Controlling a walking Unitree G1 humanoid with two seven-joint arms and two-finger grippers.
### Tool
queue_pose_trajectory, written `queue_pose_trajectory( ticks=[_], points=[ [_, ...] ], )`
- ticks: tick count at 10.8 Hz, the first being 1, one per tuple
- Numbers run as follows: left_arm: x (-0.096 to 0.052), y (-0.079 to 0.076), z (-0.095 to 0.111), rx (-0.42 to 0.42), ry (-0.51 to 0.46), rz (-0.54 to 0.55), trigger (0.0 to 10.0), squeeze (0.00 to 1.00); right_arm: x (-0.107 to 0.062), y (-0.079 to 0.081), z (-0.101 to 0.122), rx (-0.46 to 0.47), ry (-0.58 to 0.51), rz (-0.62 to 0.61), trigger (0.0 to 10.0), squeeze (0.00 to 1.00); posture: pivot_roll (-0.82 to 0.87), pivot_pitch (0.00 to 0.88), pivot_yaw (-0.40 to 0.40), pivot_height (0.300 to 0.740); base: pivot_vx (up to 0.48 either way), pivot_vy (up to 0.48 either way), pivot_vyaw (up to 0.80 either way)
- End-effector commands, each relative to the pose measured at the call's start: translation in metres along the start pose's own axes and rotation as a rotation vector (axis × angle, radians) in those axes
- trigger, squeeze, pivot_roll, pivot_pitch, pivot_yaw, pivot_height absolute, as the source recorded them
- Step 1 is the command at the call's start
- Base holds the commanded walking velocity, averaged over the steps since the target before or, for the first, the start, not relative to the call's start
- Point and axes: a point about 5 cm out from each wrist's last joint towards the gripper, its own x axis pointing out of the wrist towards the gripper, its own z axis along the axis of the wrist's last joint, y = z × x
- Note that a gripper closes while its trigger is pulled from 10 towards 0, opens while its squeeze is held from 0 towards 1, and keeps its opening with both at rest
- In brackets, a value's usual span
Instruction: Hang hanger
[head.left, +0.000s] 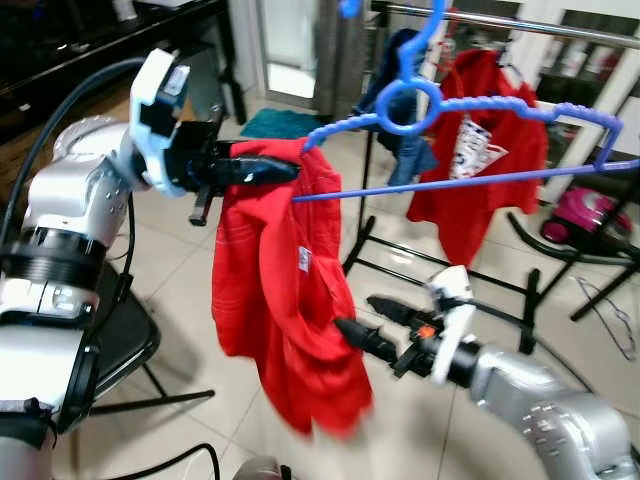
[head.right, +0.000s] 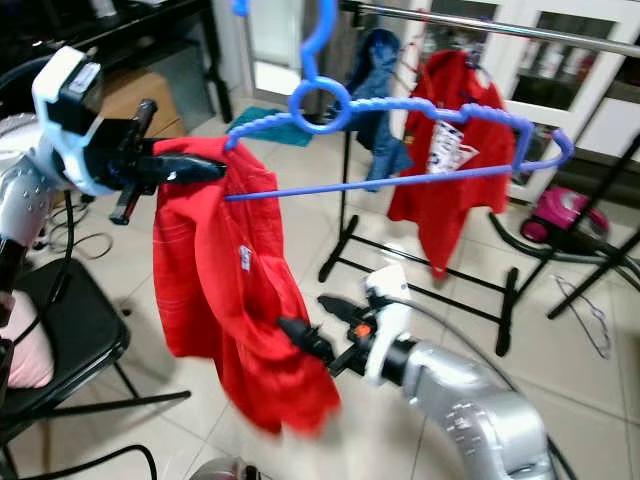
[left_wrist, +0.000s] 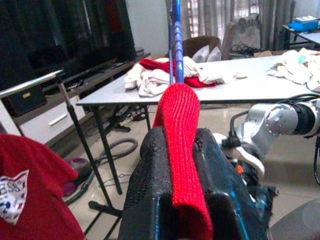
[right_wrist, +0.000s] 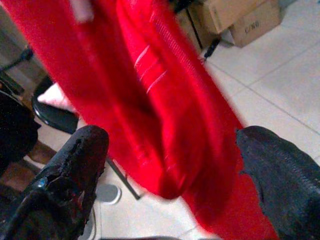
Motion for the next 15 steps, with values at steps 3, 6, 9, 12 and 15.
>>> queue_pose_trajectory(
  ticks=[3, 6, 9, 12, 15],
  points=[
    [0.004, 0.003, 0.023, 0.089, -0.063, 0.033, 0.0, 0.0, 0.021, -0.011, -0.022, -0.002, 0.107, -0.175, 10.0, 0.0, -0.02, 0.0, 0.065, 0.74, 0.0, 0.0, 0.0],
    [-0.005, -0.004, 0.024, 0.078, -0.041, 0.061, 0.0, 0.0, 0.035, -0.03, -0.015, 0.142, -0.025, -0.279, 0.0, 0.0, 0.01, 0.0, 0.048, 0.74, 0.0, 0.0, 0.0],
    [-0.012, -0.007, 0.023, 0.077, -0.012, 0.095, 0.0, 0.0, 0.023, -0.03, -0.005, 0.037, -0.018, -0.157, 10.0, 0.0, 0.04, 0.0, 0.029, 0.74, 0.0, 0.0, 0.0],
    [-0.011, -0.01, 0.021, 0.069, -0.017, 0.106, 0.0, 0.0, -0.019, -0.045, 0.001, 0.003, 0.046, -0.04, 10.0, 1.0, 0.04, 0.0, 0.021, 0.74, 0.0, 0.0, 0.0],
    [-0.002, -0.011, 0.02, 0.07, -0.04, 0.094, 0.0, 0.0, -0.019, -0.046, 0.003, 0.083, 0.011, -0.034, 10.0, 1.0, 0.05, 0.0, 0.016, 0.74, 0.0, 0.0, 0.0]
  ],
)
